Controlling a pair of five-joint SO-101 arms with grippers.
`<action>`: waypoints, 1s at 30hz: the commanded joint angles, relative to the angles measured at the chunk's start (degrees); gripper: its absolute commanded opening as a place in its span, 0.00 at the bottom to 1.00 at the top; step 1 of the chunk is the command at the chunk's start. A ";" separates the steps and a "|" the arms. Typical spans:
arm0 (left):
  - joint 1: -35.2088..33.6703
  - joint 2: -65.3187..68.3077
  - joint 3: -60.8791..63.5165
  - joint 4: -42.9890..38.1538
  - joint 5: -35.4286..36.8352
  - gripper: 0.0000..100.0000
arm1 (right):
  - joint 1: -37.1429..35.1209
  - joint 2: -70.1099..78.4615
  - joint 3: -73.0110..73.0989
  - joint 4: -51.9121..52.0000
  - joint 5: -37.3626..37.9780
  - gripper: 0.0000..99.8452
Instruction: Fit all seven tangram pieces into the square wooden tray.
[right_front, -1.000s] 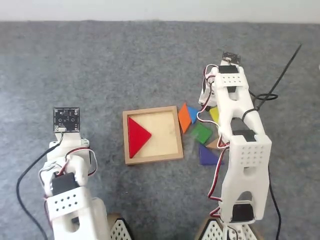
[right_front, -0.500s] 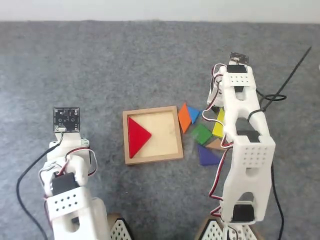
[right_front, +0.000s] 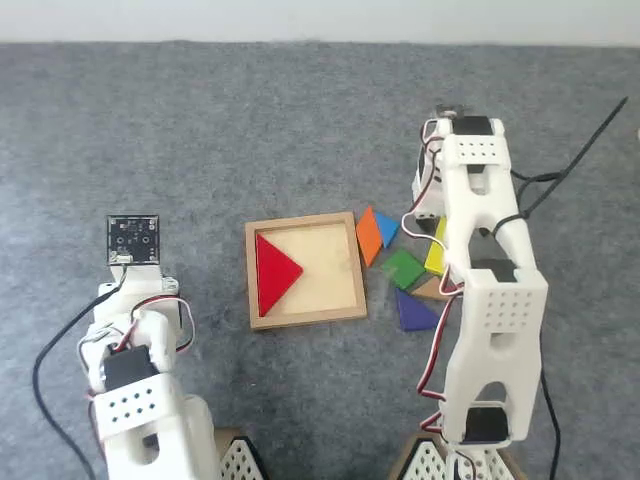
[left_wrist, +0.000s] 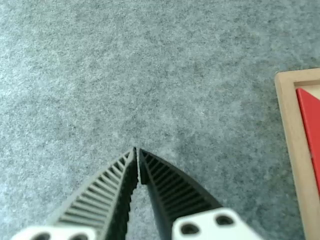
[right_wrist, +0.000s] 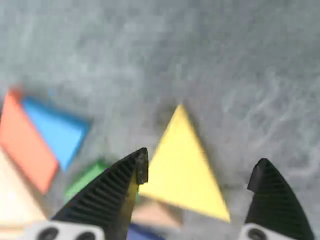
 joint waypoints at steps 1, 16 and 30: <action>-0.26 0.18 -2.77 0.35 -0.62 0.01 | 0.22 -6.20 -2.99 5.32 4.57 0.31; -0.26 0.18 -2.77 0.35 -0.62 0.01 | 3.12 -28.97 31.56 -4.18 19.69 0.31; -0.26 0.18 -2.77 0.35 -0.62 0.01 | 1.01 -19.82 40.00 -27.56 13.19 0.31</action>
